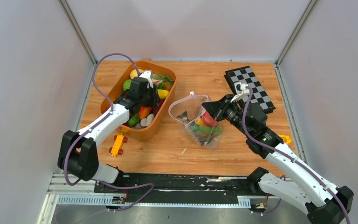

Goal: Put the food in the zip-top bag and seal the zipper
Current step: Pick up the fake vegetable from the bin, then place the fake vegetable in the zipper food storage bag.

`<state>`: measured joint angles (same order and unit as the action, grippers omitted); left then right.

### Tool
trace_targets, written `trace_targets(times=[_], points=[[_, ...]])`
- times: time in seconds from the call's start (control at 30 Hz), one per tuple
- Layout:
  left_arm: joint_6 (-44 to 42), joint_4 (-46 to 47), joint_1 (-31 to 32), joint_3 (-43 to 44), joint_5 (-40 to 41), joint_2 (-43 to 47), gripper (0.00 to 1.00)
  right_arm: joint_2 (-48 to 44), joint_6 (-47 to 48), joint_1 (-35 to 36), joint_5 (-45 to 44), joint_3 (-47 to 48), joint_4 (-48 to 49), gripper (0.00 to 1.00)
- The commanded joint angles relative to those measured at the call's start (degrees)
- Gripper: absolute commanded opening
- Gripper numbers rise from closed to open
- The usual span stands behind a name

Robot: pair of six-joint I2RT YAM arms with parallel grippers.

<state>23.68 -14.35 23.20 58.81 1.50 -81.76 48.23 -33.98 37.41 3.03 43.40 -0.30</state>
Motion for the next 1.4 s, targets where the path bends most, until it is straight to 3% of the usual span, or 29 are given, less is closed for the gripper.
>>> trace_targets(times=[0.0, 0.13, 0.33, 0.53, 0.67, 0.93, 1.03, 1.37], points=[[-0.92, 0.91, -0.19, 1.28, -0.91, 2.38, 0.36, -0.07, 1.06, -0.16, -0.26, 2.39, 1.13, 0.00], [-1.48, 1.55, -0.23, 0.82, -0.14, 7.47, 0.25, -0.15, 0.80, -0.23, -0.29, 2.18, 1.26, 0.00], [-0.24, 5.13, -0.19, -2.26, 5.34, 18.24, 0.22, 0.08, 0.58, -0.16, -0.35, 1.69, 2.00, 0.00], [2.88, 11.32, -0.18, -6.49, 4.44, 26.53, 0.18, 1.28, 0.45, -0.19, 0.61, 2.13, 2.54, 0.00], [4.72, 16.65, -0.18, -8.04, -1.78, 29.45, 0.18, 1.39, 0.30, -0.19, 0.97, 2.04, 2.92, 0.00], [5.38, 30.35, 0.10, -7.09, -27.92, 28.12, 0.22, 1.47, 0.07, -0.15, 1.08, 2.15, 3.10, 0.00], [4.87, 33.55, 1.08, -6.71, -34.36, 26.06, 0.25, 1.63, -0.19, -0.17, 1.21, 2.17, 3.43, 0.00], [-1.58, 33.03, 10.04, -6.42, -35.35, 19.95, 0.28, 1.80, -0.30, -0.18, 1.25, 2.00, 3.53, 0.00]])
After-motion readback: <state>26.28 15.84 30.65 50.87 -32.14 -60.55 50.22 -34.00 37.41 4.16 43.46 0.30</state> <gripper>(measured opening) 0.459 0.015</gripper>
